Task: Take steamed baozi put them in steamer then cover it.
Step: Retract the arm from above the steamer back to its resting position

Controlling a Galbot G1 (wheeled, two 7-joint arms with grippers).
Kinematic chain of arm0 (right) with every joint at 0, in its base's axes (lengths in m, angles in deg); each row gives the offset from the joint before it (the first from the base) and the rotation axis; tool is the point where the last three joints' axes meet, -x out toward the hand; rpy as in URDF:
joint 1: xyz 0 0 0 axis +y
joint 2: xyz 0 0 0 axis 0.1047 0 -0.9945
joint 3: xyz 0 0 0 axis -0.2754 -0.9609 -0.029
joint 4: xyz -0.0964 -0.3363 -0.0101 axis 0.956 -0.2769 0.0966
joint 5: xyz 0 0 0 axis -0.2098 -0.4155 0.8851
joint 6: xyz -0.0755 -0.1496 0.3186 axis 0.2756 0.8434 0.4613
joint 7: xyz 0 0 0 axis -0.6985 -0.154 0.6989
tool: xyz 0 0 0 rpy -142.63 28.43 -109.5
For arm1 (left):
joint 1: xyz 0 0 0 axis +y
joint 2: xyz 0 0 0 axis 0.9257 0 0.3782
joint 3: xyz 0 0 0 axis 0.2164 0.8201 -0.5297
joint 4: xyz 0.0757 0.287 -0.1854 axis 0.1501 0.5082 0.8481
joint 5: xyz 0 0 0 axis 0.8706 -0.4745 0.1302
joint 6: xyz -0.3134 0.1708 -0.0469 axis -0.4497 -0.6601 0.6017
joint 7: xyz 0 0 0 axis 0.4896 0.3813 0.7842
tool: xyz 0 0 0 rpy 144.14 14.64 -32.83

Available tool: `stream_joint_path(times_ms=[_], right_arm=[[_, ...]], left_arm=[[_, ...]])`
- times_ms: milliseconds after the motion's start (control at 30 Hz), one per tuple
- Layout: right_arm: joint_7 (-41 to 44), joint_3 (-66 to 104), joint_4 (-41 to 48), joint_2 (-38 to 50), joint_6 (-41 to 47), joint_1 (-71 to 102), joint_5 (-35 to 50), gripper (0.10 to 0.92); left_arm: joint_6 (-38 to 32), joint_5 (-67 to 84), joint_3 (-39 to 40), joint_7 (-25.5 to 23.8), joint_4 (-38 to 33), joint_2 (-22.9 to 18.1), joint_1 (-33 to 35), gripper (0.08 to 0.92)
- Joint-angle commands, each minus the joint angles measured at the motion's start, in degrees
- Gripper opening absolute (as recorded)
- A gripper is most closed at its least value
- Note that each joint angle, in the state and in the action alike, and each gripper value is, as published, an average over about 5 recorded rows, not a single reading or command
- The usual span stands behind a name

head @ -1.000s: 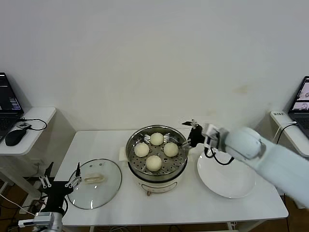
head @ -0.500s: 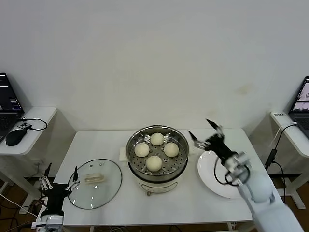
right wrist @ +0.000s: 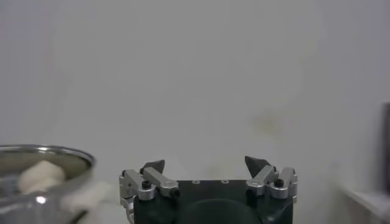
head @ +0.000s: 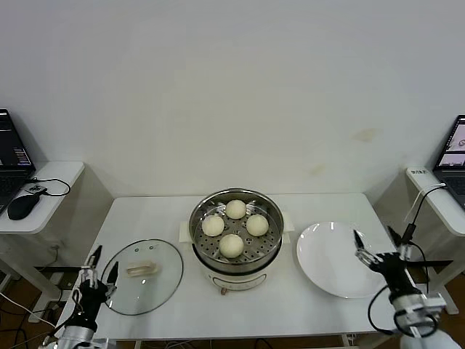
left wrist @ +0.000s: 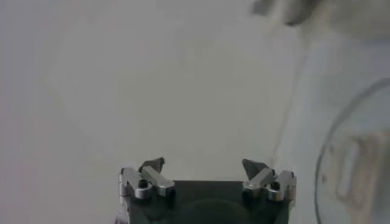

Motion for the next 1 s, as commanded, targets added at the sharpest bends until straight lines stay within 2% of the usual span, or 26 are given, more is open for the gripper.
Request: stream_joint_path(times_ms=[33,333,1000], right_arm=[[-0.5,8.2,-1.4,-4.7,-0.9,4.4,1.2,0.823],[-0.4,7.8,-1.5,-5.2,-0.2,4.9,0.9,0.823],[0.2,5.9,-2.7,-7.3,0.0,6.5,-1.0,0.823]], left_arm=[[1.7,-13.9,0.9,-3.1,0.7,0.2,3.2,0.823],[2.4,-12.8,2.7,-4.0,5.4,-1.5,-1.9,0.823],[2.3,-10.7,7.1,-5.8,15.7,-0.6,-14.0,0.823]])
